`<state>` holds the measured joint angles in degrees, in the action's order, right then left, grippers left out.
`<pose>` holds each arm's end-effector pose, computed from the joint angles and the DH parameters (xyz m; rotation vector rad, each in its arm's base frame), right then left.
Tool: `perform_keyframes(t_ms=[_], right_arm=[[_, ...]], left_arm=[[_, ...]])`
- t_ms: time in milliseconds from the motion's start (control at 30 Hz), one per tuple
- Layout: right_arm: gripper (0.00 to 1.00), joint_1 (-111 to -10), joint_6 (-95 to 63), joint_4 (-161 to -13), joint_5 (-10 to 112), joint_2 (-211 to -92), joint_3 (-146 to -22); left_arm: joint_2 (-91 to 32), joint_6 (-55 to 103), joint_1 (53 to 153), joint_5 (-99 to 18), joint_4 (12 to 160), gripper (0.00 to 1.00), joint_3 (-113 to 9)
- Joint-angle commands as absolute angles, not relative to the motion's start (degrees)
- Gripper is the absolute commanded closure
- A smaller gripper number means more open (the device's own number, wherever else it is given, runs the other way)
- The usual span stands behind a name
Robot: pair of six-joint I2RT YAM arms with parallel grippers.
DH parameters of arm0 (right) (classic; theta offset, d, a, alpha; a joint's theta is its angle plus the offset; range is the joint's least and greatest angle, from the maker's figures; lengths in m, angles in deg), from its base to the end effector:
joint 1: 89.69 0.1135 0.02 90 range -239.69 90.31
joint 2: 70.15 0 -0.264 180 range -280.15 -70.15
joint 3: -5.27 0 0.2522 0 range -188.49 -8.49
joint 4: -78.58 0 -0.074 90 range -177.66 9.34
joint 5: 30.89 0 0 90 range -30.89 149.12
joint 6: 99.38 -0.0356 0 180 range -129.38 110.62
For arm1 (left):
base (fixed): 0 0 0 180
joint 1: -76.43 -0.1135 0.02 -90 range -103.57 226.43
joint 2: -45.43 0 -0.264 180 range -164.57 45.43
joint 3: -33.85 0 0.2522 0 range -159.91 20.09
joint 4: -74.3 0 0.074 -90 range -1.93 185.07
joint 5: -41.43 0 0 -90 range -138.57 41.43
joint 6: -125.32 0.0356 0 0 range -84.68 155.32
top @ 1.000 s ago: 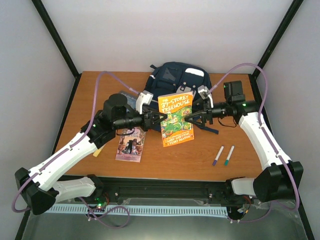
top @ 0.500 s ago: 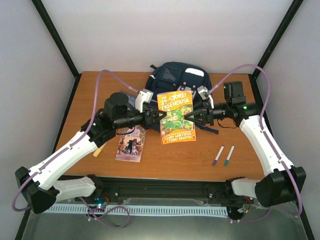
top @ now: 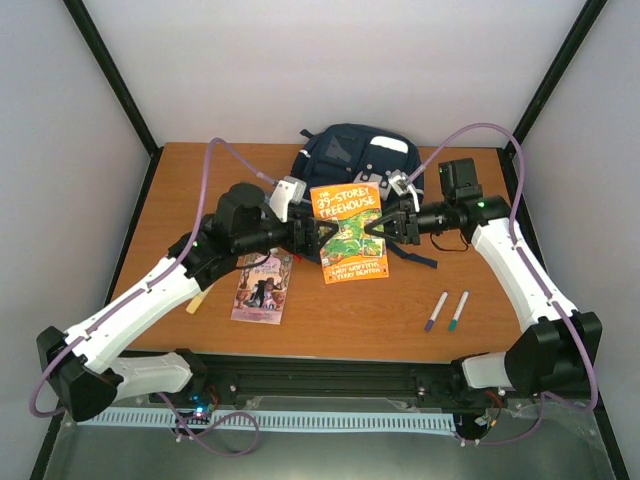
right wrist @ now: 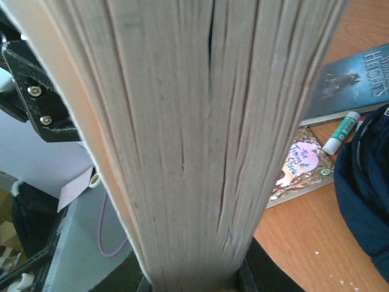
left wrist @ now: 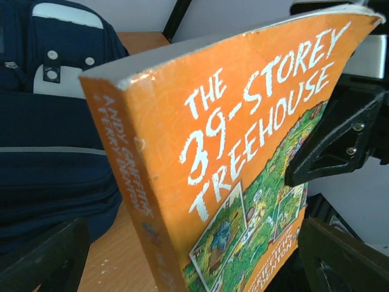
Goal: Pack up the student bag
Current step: Move the student bag to the center of the board.
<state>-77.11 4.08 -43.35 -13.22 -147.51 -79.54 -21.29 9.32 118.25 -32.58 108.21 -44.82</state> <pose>0.2523 0.0911 0.3383 -0.9804 1.8691 1.4869 0.1893 -0.1825 0.3678 0.4817 2.0338 -1.0261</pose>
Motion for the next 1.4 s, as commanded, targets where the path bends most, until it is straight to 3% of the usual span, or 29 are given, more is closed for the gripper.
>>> perform_keyframes(t_ms=[0,267,467,567,867,1067,1267,1367], right_arm=[[0.97,-77.6,9.9,-41.3,-12.7,-148.7,-82.9],[0.97,-81.5,11.4,-36.4,-10.9,-153.3,-85.7],[0.97,-83.4,16.6,-30.5,-6.6,-151.0,-84.5],[0.97,-85.9,21.2,-26.4,-6.8,-148.8,-81.9],[0.97,-92.9,17.3,-32.6,2.6,-136.2,-74.1],[0.97,-93.6,14.0,-36.6,1.5,-133.4,-70.1],[0.97,-93.6,13.3,-39.1,0.6,-132.4,-68.3],[0.97,-93.6,12.2,-41.1,0.7,-131.5,-66.5]], left_arm=[[-21.4,11.8,118.0,-36.1,112.7,0.01,-46.9],[-23.4,6.1,117.2,-42.4,127.2,0.00,-54.6],[-19.2,3.3,116.9,-52.3,127.6,0.00,-47.5],[-20.2,2.1,116.3,-55.8,124.2,0.00,-44.4],[-31.9,-2.0,111.0,-54.8,130.0,0.00,-51.7],[-36.1,-3.3,102.3,-52.8,125.7,0.11,-51.4],[-50.1,-1.3,94.0,-46.1,121.7,0.26,-58.5],[-57.5,0.2,91.9,-42.4,120.7,0.26,-64.7]])
